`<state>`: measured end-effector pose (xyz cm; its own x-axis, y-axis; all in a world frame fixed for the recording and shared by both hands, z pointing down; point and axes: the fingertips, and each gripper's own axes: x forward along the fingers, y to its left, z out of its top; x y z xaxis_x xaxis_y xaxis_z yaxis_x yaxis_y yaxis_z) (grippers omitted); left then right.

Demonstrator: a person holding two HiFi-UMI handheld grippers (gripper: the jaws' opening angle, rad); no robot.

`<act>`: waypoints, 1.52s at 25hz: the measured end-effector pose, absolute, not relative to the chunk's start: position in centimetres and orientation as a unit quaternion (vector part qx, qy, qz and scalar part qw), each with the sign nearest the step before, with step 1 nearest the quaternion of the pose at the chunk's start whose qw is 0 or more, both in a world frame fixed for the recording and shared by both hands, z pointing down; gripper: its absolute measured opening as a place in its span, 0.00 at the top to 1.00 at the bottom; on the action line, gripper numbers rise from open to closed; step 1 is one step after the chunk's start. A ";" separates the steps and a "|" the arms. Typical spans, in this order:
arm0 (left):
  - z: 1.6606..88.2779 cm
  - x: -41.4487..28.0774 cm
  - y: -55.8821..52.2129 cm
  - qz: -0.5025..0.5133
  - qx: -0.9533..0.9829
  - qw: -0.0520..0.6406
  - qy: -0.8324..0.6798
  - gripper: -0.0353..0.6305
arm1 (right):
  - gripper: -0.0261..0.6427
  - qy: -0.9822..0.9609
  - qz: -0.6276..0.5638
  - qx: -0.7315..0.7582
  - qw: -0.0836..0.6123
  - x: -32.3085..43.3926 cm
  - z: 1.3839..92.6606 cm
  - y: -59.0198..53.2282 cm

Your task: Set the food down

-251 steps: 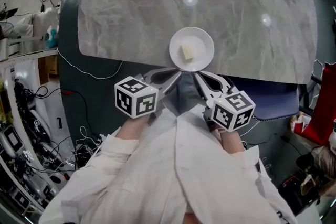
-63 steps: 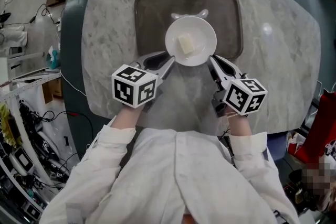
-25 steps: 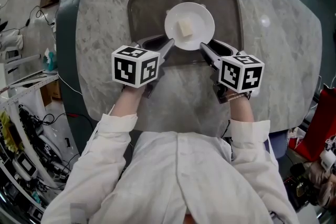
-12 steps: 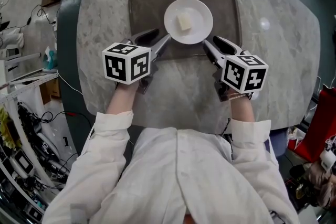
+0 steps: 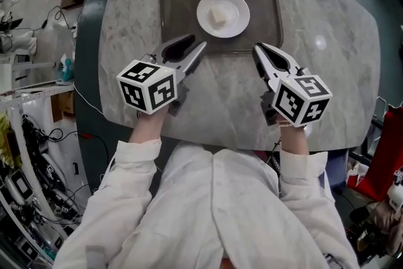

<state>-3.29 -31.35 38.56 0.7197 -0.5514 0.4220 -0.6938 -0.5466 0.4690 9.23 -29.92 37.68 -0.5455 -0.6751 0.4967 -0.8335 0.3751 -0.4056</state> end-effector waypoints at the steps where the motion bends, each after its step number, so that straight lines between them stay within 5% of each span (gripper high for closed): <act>1: 37.7 -3.0 -30.6 0.102 0.877 0.307 -0.356 0.74 | 0.94 -0.825 0.312 0.457 0.116 9.4 36.8 -29.1; 12: 31.1 -0.3 -19.7 0.045 0.897 0.275 -0.344 0.89 | 0.95 -0.887 0.259 0.376 0.065 9.9 29.4 -18.2; 38: 30.7 1.3 -8.2 0.047 0.918 0.319 -0.232 0.90 | 0.96 -0.879 0.296 0.369 0.067 7.1 30.1 -8.3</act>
<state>1.30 -8.16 30.69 0.8884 -0.3954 0.2333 -0.4549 -0.6893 0.5639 7.07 -8.30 30.07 -0.7191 -0.6087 0.3352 -0.6876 0.5533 -0.4702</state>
